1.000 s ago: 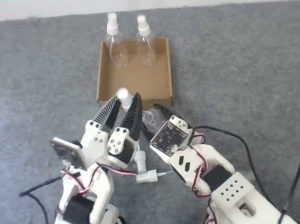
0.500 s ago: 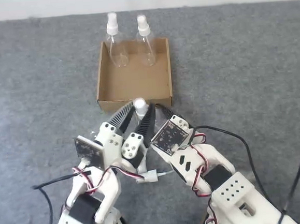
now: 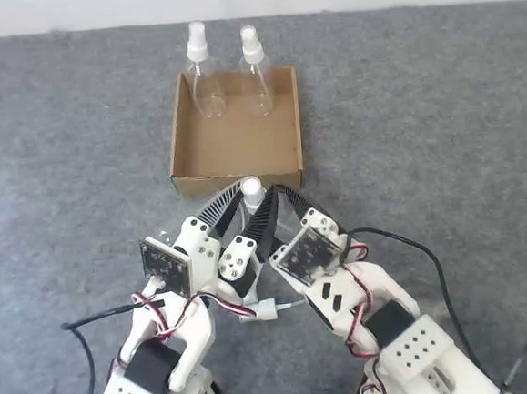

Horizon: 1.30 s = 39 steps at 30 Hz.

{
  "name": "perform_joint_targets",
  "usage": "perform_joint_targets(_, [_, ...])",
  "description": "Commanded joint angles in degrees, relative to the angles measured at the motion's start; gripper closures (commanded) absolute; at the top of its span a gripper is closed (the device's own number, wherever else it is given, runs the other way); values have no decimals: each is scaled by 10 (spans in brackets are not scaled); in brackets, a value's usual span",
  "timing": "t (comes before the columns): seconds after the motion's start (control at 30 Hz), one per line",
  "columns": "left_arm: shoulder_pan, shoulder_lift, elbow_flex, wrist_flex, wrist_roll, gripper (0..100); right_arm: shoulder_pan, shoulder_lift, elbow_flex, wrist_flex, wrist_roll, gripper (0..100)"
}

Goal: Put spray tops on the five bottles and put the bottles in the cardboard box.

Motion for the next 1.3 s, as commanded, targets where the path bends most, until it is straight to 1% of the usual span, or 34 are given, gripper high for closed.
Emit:
perform_joint_targets(0.0, [4, -8, 15, -37, -5, 987, 6, -92, 7, 14, 0, 993])
perform_joint_targets(0.07, [4, -8, 25, -47, -5, 986, 7, -124, 4, 52, -25, 993])
perform_joint_targets(0.13, [4, -8, 25, -47, -5, 960, 8, -150, -4, 87, -48, 993])
perform_joint_targets(0.27, [4, -9, 22, -29, -4, 903, 8, -184, -6, 120, -62, 993])
perform_joint_targets(0.4, [7, -9, -9, 20, -2, 901, 8, -192, -3, 122, -62, 993])
perform_joint_targets(0.47, [6, -9, -16, 33, -1, 901, 8, -192, -3, 122, -62, 993])
perform_joint_targets(0.6, [4, -9, -17, 33, -1, 899, 8, -192, -3, 122, -65, 993])
perform_joint_targets(0.73, [4, -9, -18, 34, -3, 898, 24, -192, -7, 122, -100, 993])
perform_joint_targets(0.87, [4, -9, -19, 36, -3, 897, 33, -192, -7, 122, -105, 993])
perform_joint_targets(0.93, [4, -9, -24, 50, -3, 882, 33, -192, -7, 122, -105, 993])
perform_joint_targets(1.03, [3, -9, -48, 92, 2, 833, 33, -192, -7, 122, -105, 993])
perform_joint_targets(1.1, [3, -9, -65, 120, 18, 813, 33, -192, -7, 122, -105, 993])
perform_joint_targets(1.27, [3, -9, -101, 170, 33, 788, 33, -192, -6, 122, -105, 993])
